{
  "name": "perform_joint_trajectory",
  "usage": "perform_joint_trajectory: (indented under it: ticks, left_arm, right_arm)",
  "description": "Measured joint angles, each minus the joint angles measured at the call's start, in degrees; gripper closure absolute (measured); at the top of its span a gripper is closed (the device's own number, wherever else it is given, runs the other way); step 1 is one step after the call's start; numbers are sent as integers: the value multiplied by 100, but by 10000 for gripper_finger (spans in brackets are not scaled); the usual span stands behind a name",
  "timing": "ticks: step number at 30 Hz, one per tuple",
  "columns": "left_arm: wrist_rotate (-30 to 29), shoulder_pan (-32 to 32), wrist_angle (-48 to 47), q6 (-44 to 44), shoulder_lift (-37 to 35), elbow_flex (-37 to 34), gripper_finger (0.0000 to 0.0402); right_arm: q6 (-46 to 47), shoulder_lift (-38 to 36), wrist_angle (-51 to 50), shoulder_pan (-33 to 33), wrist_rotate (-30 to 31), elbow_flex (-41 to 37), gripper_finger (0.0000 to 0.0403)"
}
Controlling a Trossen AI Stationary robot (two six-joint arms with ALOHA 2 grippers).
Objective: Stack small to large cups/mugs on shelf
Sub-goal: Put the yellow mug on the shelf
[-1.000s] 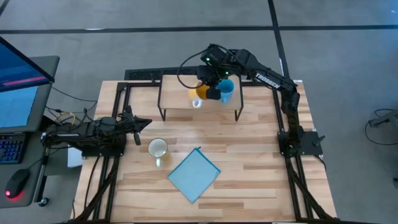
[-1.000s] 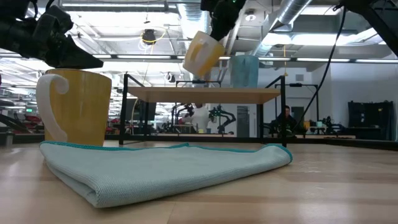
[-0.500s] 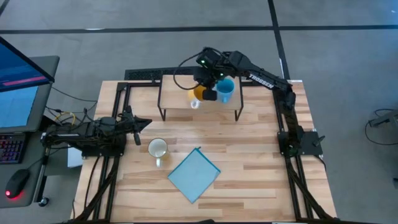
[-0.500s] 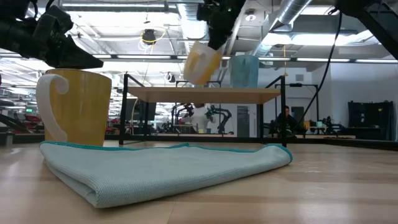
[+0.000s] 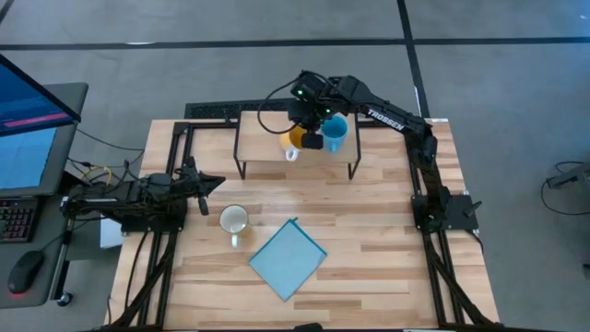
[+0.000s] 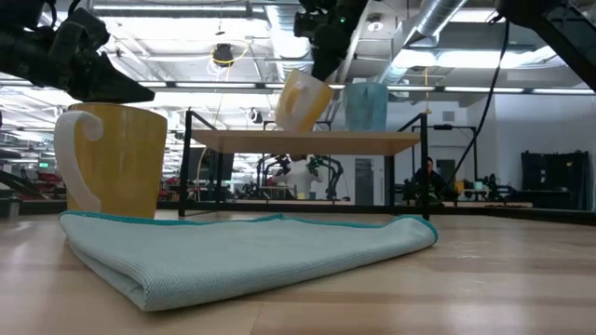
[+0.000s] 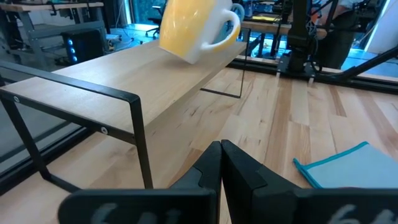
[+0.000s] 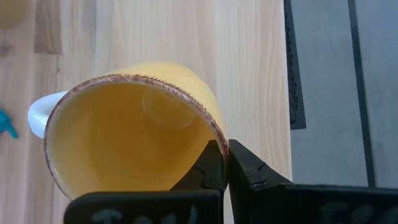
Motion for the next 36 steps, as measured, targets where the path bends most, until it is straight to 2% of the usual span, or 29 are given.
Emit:
perform_joint_trajectory:
  ticks: [6,11,14,36]
  left_arm:
    - [0,0,0,-2,-1,0,401]
    - [1,0,0,-2,-1,0,401]
    - [2,2,0,-2,-1,0,401]
    - [5,1,1,-4,-1,0,401]
  right_arm:
    - [71,0,-20,0,2,2,384]
    - [84,0,-35,5,2,2,339]
    - [81,0,23,11,2,2,327]
    - [60,4,636,11,2,0,332]
